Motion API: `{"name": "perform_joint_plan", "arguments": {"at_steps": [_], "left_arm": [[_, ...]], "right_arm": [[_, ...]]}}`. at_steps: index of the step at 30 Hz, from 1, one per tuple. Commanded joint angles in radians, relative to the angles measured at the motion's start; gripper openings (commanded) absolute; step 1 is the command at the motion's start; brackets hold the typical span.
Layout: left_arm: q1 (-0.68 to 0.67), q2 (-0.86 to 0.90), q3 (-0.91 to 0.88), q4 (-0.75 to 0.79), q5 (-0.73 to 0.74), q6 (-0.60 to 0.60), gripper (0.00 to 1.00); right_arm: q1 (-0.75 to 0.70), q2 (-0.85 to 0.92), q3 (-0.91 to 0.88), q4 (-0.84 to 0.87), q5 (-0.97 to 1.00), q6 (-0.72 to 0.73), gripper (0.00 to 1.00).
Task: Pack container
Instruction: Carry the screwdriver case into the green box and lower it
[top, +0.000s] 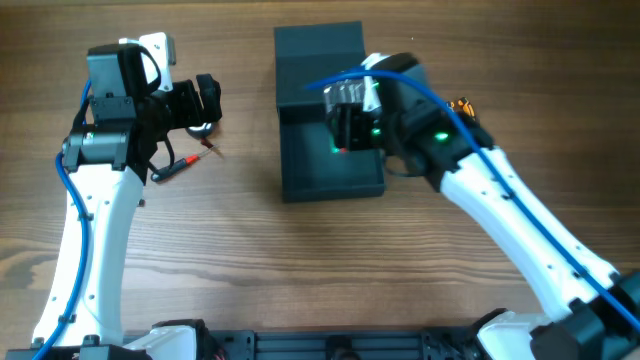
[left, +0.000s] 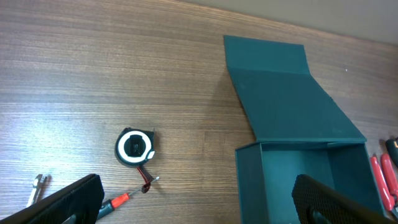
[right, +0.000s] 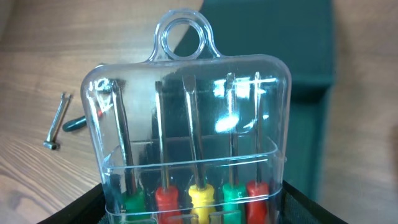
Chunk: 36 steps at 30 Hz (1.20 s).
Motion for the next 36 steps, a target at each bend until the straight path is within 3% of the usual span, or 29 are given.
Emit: {"name": "perform_joint_plan", "arguments": {"at_steps": [1, 7, 14, 16, 23, 36], "left_arm": [[0.006, -0.009, 0.015, 0.001, 0.015, 0.016, 1.00], [0.006, -0.009, 0.015, 0.001, 0.015, 0.016, 1.00], [0.006, -0.009, 0.015, 0.001, 0.015, 0.016, 1.00], [0.006, -0.009, 0.015, 0.001, 0.015, 0.016, 1.00], [0.006, -0.009, 0.015, 0.001, 0.015, 0.016, 1.00], [0.006, -0.009, 0.015, 0.001, 0.015, 0.016, 1.00]], "right_arm": [[0.055, 0.114, 0.019, 0.014, 0.064, 0.192, 0.04], [0.096, 0.292, 0.019, 0.117, 0.058, 0.178, 0.04], [0.096, 0.452, 0.019, 0.282, 0.046, -0.057, 0.04], [0.095, 0.464, 0.019, 0.298, 0.046, -0.063, 0.04], [0.096, 0.481, 0.019, 0.375, 0.045, -0.011, 0.08], [0.096, 0.481, 0.019, 0.339, -0.009, 0.186, 0.04]]}}
